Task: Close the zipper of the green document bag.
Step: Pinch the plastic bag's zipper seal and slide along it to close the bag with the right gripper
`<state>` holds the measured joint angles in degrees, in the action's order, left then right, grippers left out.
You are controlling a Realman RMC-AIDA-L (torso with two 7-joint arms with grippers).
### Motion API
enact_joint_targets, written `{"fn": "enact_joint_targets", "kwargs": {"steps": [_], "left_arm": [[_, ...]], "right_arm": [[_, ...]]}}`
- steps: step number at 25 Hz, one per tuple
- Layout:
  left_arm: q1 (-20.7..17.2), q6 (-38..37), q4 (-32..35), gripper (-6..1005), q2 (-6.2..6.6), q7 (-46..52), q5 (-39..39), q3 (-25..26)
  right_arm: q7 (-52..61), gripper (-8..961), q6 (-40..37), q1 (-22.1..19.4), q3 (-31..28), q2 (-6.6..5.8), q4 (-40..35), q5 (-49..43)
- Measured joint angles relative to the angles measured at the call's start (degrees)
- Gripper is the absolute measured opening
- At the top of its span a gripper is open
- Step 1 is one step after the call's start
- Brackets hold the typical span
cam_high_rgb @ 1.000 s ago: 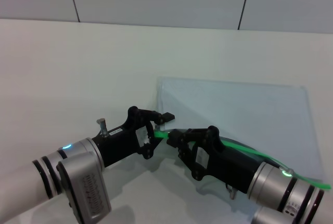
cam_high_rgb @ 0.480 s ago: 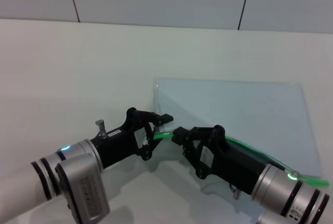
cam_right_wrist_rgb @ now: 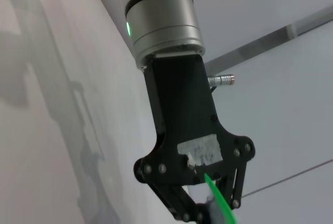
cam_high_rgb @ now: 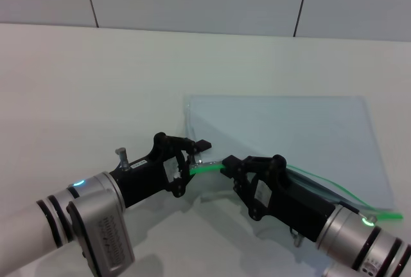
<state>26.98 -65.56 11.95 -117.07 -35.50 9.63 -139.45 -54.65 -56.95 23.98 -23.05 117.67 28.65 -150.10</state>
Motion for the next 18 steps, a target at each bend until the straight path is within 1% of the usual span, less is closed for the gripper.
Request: {"fn": "enact_joint_targets", "kwargs": {"steps": [11,18], "left_arm": [[-0.4,0.0,0.0,52,0.00,0.0,0.1,0.1],[-0.6,0.0,0.0,53,0.00,0.0,0.3,0.2]], "right_arm": [[-0.9,76,0.1,-1.0,-0.7,0.02,0.0,2.2],[-3.4,77,0.5,-1.7,-0.8,0.01,-0.1,6.2]]}}
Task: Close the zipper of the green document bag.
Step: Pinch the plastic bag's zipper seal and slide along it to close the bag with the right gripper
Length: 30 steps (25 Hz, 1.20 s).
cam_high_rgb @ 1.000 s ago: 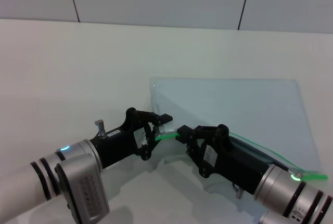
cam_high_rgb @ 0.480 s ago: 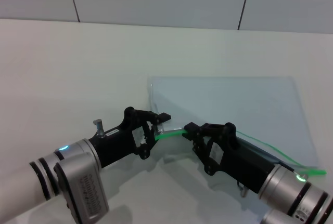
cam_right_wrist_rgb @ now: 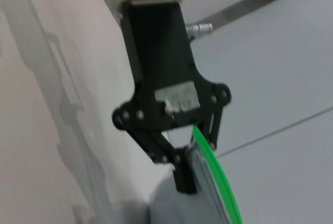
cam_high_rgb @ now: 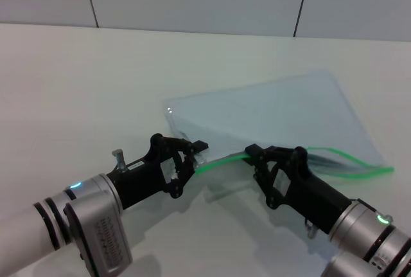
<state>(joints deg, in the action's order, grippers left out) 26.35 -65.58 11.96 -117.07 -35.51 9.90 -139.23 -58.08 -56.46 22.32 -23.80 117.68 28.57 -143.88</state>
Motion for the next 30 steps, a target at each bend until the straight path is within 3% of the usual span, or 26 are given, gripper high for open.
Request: {"fn": "enact_joint_targets", "kwargs": {"steps": [14,30], "left_arm": [[-0.9,0.0,0.3,52,0.00,-0.2,0.0,-0.3],[-1.9,-0.1,0.5,53,-0.15,0.2,-0.4,-0.5]], "right_arm": [[-0.5,76,0.0,-0.1,-0.1,0.00,-2.2,7.2],[-2.5,77,-0.5,0.5,-0.7,-0.26,-7.7,24.8]]}}
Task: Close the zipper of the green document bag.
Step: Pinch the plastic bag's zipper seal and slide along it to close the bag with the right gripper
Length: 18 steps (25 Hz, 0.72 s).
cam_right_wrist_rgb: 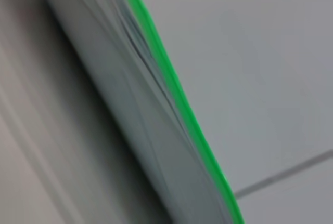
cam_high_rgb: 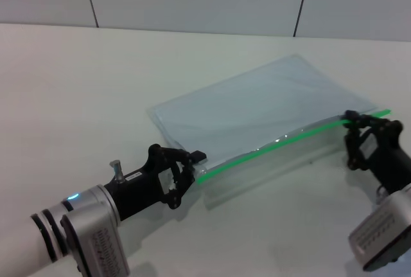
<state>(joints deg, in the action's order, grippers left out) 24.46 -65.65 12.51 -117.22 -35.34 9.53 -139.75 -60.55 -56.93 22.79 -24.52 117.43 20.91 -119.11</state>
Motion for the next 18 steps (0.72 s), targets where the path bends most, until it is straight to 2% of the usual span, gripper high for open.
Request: {"fn": "enact_joint_targets", "kwargs": {"steps": [8,18], "left_arm": [[-0.2,0.0,0.1,53,-0.11,0.0,0.3,0.0],[-0.8,-0.6,0.2,43,-0.10,-0.2,2.4,0.6]], "right_arm": [[0.0,76,0.1,-0.1,-1.1,-0.11,-2.3,5.6],[0.5,76,0.2,-0.5,-2.0,-0.22,-3.3,7.3]]}}
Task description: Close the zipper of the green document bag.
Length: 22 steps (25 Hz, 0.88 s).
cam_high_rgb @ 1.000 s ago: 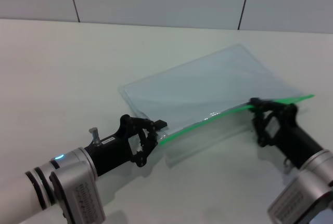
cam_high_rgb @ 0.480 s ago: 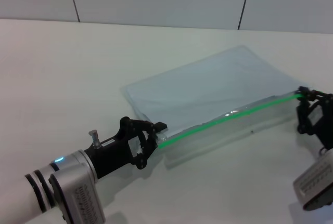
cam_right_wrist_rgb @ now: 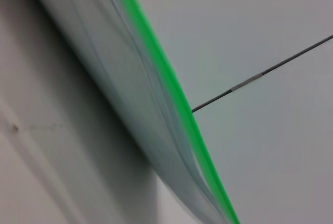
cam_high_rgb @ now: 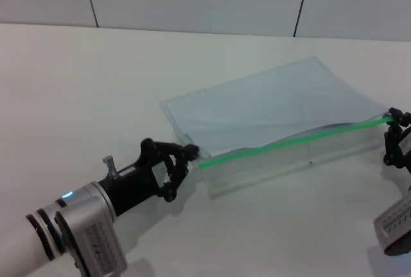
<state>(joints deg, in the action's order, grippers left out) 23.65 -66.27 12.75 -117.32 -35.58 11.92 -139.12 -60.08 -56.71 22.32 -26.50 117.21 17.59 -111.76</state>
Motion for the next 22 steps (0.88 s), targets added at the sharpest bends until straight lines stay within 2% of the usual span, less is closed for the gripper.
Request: {"fn": "enact_joint_targets", "kwargs": {"steps": [8,12,16,17,18,22], "left_arm": [[-2.0,-6.1,0.1,60,0.17,1.9,10.3,0.0],[-2.8,-8.1,0.0,76,0.24,4.4,16.6,0.0],[-3.9,-11.5,-0.1,211,0.26,8.0,27.0,0.1],[-3.9,-11.5,-0.1,245,0.26,8.0,27.0,0.1],[-4.3,-13.7,-0.2,279,0.35,11.4,33.7,0.1],[-4.6,-15.3,-0.9,478,0.58,16.7,41.9,0.1]], "right_arm": [[0.4,75,-2.2,-1.0,0.0,0.18,2.1,0.1],[3.3,205,-8.5,-3.0,1.0,0.15,3.2,-0.2],[10.4,362,-15.8,-4.2,2.9,0.02,3.7,-0.3],[12.2,408,-17.6,-4.3,3.5,0.02,3.7,-0.3],[14.3,454,-19.6,-4.4,4.1,0.03,3.7,-0.3],[22.7,650,-24.3,-4.4,5.5,0.02,3.6,-0.3]]}}
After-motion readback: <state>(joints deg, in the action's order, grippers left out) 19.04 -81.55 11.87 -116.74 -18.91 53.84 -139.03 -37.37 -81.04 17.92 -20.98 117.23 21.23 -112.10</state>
